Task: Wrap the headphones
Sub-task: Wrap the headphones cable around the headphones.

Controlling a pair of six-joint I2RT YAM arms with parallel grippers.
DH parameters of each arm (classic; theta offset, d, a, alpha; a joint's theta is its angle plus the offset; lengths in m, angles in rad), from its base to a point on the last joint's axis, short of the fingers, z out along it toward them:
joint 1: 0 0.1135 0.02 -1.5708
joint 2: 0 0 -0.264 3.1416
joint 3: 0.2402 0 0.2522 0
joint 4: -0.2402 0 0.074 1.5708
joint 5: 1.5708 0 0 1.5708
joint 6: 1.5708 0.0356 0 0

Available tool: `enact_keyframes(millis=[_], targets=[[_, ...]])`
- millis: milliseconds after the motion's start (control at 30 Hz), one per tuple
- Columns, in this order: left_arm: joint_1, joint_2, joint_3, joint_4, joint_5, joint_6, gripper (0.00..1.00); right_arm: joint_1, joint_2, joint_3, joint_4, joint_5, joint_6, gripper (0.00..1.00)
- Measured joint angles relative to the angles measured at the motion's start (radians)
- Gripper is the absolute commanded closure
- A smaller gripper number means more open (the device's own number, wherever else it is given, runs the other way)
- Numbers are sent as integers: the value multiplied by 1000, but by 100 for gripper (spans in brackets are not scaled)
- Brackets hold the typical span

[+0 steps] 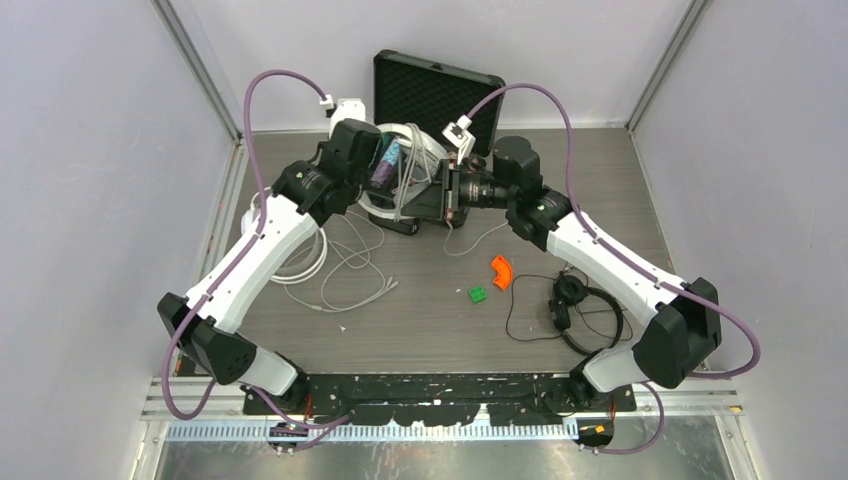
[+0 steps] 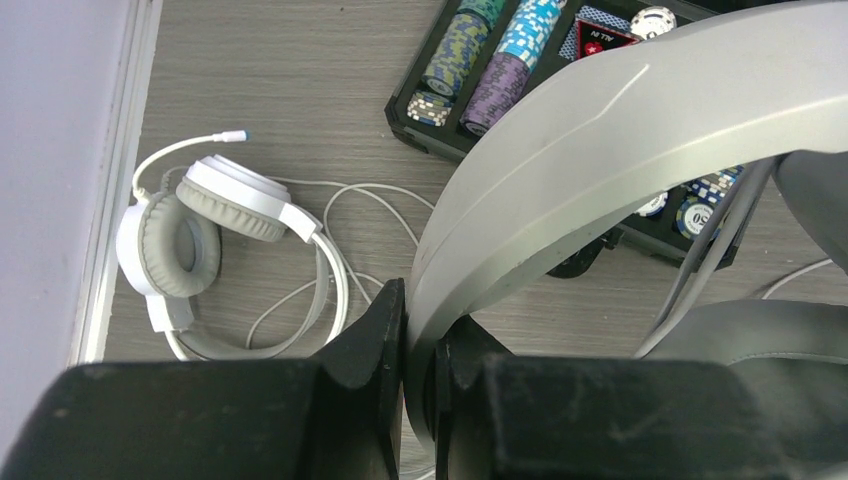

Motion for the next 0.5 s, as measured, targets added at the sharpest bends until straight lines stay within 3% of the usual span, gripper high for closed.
enact_keyframes(millis=[500], targets=[[0,2,-5,17,-27,-172,100,95,20,19,-42,137,-164,70]])
